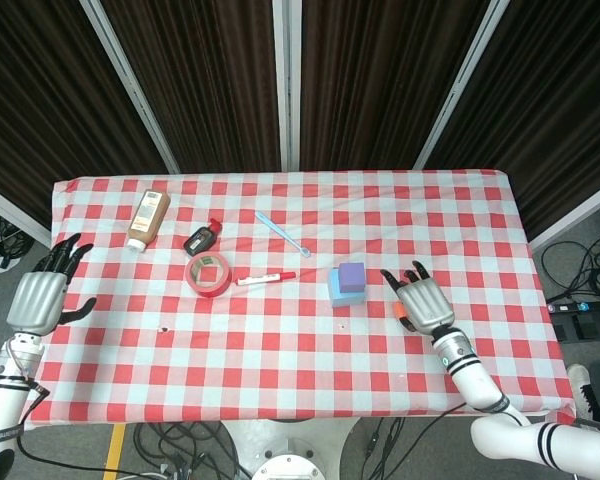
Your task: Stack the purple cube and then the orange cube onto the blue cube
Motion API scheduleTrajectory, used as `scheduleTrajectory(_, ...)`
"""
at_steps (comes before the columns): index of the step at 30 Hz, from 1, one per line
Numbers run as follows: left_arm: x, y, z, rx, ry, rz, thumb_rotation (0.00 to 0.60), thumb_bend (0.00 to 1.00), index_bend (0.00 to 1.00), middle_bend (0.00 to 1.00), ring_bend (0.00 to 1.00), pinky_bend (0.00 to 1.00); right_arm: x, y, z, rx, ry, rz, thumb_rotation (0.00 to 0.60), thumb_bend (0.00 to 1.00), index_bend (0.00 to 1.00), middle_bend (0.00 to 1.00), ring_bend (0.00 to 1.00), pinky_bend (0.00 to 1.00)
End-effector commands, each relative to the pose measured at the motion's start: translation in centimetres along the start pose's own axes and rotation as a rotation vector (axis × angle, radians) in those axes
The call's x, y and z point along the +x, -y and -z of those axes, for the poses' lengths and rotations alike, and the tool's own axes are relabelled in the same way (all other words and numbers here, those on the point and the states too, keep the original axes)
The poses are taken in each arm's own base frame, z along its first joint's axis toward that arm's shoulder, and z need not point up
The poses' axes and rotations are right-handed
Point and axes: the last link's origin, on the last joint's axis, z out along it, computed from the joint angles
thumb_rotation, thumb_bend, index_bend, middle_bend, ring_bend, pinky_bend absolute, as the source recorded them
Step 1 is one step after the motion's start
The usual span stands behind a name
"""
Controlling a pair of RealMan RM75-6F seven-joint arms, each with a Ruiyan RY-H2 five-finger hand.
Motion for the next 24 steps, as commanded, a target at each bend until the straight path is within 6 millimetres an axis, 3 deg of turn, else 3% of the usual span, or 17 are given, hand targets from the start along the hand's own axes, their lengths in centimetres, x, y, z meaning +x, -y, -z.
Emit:
scheduleTrajectory(1, 0.0, 0.0, 0.0, -0.001, 0.001, 0.001, 0.6, 0.31, 0.17, 0.11, 0.09, 0.23, 2.9, -0.3, 0.6, -0.023, -0.085, -0.005, 0.6, 0.18, 0.09, 0.48, 0.21, 0.07)
scheduleTrajectory(7, 0.0, 0.0, 0.0, -0.001, 0.001, 0.002, 0.6, 0.31, 0.17, 0.11, 0.09, 0.23, 8.2, 0.0, 1.6, -0.047, -0.187, 0.004, 0.6, 0.18, 0.09, 0.48, 0.21, 0.07)
scheduleTrajectory(13, -0.2, -0.1, 0.0, -0.004, 0.008, 0.005, 0.6, 0.31, 0.17, 0.11, 0.09, 0.23, 12.1, 1.3, 1.3, -0.056, -0.199, 0.02, 0.6, 0.18, 0.09, 0.48, 0.21, 0.07)
scheduleTrajectory(18, 0.0, -0.1, 0.0, -0.004, 0.001, 0.01, 0.6, 0.31, 0.17, 0.11, 0.09, 0.23, 14.0, 2.9, -0.2, -0.086, -0.187, 0.016, 0.6, 0.18, 0.1, 0.48, 0.22, 0.07)
scheduleTrajectory(24, 0.2, 0.0, 0.0, 0.002, -0.006, 0.02, 0.6, 0.31, 0.17, 0.11, 0.09, 0.23, 14.1, 5.7, -2.1, -0.118, -0.117, -0.003, 0.6, 0.19, 0.11, 0.49, 0.23, 0.07)
